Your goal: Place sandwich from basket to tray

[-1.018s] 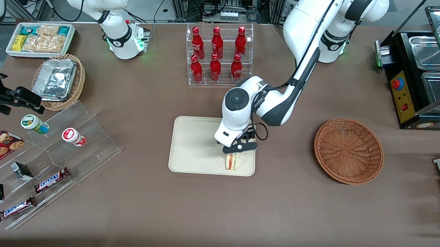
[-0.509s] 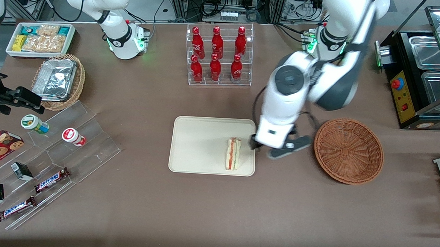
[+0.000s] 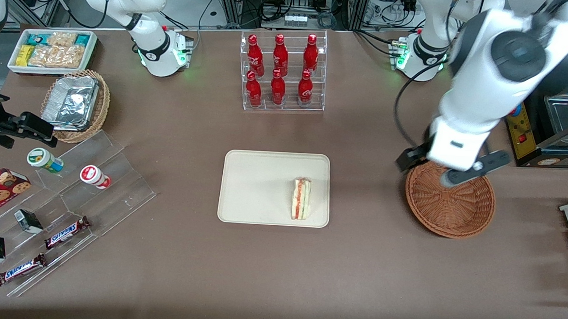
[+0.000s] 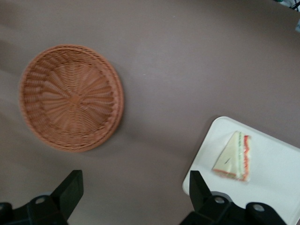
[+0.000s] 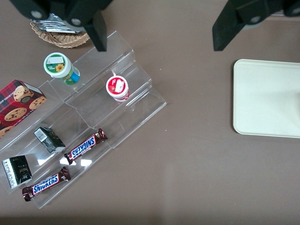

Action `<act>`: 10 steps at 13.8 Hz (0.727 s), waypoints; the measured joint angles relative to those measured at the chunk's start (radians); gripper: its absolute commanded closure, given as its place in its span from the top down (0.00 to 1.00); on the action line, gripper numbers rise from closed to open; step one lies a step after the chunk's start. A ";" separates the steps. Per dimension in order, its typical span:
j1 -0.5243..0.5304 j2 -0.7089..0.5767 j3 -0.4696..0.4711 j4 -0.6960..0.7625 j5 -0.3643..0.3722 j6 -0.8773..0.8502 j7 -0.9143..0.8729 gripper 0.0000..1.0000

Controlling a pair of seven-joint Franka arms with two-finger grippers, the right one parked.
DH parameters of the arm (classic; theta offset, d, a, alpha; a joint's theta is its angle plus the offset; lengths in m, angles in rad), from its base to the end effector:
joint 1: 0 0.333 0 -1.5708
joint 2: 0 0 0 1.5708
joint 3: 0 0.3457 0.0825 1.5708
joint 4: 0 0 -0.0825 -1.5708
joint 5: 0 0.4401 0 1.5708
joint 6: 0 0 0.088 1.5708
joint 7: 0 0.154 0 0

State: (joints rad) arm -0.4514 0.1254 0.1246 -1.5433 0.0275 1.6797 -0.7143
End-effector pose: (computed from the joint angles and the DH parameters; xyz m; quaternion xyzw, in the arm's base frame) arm 0.6256 -0.2122 0.5525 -0.9814 -0.1906 -0.0159 0.0156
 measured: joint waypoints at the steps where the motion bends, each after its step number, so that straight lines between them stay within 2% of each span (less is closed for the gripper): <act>1: 0.022 -0.044 0.000 -0.036 0.000 -0.005 0.036 1.00; 6: 0.188 -0.231 0.003 -0.203 -0.010 -0.012 0.266 1.00; 10: 0.323 -0.291 -0.014 -0.201 -0.043 -0.099 0.453 1.00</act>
State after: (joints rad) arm -0.1280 -0.1653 0.1105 -1.7442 -0.0153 1.5810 -0.2617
